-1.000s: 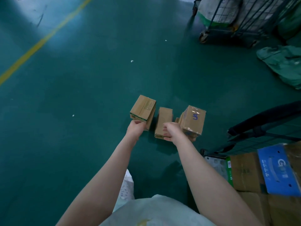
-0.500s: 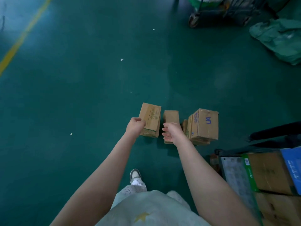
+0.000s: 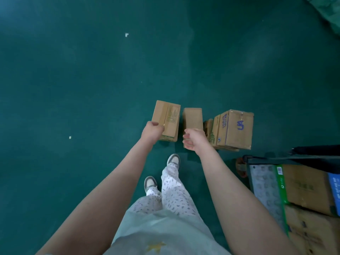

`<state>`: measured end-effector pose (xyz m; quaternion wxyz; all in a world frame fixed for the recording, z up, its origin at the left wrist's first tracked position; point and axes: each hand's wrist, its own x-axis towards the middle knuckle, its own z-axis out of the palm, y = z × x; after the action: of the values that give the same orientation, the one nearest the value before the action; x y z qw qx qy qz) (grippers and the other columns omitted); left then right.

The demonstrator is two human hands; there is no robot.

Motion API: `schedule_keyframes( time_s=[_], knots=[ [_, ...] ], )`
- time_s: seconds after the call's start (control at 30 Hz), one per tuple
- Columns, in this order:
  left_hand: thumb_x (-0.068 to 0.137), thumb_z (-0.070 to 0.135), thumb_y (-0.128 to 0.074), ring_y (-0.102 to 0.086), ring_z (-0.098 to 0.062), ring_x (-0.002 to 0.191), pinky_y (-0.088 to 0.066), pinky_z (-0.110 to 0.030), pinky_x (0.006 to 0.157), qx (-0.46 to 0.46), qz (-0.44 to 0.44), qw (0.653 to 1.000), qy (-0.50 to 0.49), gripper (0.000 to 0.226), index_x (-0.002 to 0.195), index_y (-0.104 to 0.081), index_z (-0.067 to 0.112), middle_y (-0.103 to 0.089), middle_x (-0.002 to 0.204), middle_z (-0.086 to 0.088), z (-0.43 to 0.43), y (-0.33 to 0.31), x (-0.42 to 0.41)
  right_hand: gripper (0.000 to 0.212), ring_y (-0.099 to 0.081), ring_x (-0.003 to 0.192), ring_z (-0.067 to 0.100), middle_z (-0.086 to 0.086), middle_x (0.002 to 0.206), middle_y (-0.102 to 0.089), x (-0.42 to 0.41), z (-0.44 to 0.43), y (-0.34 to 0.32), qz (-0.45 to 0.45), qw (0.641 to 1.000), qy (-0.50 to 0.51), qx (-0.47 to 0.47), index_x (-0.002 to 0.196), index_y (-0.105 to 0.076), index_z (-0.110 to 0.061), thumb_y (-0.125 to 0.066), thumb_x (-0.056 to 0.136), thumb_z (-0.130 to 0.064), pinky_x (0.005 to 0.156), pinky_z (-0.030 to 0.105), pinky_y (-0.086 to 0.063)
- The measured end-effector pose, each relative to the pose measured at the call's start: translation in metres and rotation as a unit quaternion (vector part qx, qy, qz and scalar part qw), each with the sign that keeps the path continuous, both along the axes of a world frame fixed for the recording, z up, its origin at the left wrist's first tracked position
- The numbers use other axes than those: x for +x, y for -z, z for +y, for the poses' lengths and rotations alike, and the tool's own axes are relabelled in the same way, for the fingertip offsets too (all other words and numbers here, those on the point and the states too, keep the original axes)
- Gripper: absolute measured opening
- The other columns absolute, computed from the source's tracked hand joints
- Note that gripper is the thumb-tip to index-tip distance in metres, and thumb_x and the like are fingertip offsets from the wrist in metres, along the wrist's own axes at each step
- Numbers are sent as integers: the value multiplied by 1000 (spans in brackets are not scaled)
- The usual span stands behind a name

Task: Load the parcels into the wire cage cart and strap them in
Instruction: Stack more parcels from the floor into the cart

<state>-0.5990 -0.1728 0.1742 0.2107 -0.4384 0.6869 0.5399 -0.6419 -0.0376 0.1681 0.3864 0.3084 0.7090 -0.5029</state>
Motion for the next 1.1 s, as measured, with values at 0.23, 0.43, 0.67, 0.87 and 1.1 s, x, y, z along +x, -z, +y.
schedule_keyframes(
  time_s=[0.23, 0.43, 0.67, 0.87, 1.1],
  knots=[
    [92, 21, -45, -52, -25, 117, -41, -32, 89, -8, -40, 999, -8, 45, 136, -40, 13, -51, 131, -7, -2, 49, -59, 12, -56, 84, 18, -1, 81, -58, -60, -10, 54, -32, 999, -30, 5, 104, -54, -13, -44, 97, -13, 81, 33, -49],
    [92, 20, -45, -51, -22, 106, -39, -29, 86, -32, -66, 997, 0, 44, 136, -40, 14, -52, 118, -4, -19, 119, -90, 15, -57, 81, 16, 1, 91, -58, -95, -22, 133, -56, 997, -50, 3, 107, -54, -14, -45, 96, -14, 80, 32, -49],
    [92, 23, -45, -46, -29, 120, -35, -29, 85, -93, -131, 984, 81, 51, 141, -33, 13, -39, 140, -12, -51, 222, -95, 23, -55, 90, 18, -1, 94, -56, -114, -22, 235, -69, 993, -84, 48, 118, -53, -12, -44, 98, -16, 79, 31, -48],
    [92, 21, -48, -39, -29, 130, -34, -28, 92, -48, -166, 983, 60, 63, 148, -21, 12, -33, 147, -12, -59, 296, -96, 35, -49, 106, 21, 1, 117, -52, -113, -29, 305, -57, 994, -76, 58, 130, -45, -12, -42, 99, -27, 87, 36, -46],
    [82, 27, -60, -46, -21, 115, -36, -26, 87, 12, -123, 992, -12, 75, 146, -23, 17, -45, 136, -2, -52, 332, -100, 57, -44, 112, 19, -3, 142, -39, -98, -44, 340, -77, 996, -42, -24, 148, -21, -26, -40, 98, -46, 96, 53, -39]
  ],
)
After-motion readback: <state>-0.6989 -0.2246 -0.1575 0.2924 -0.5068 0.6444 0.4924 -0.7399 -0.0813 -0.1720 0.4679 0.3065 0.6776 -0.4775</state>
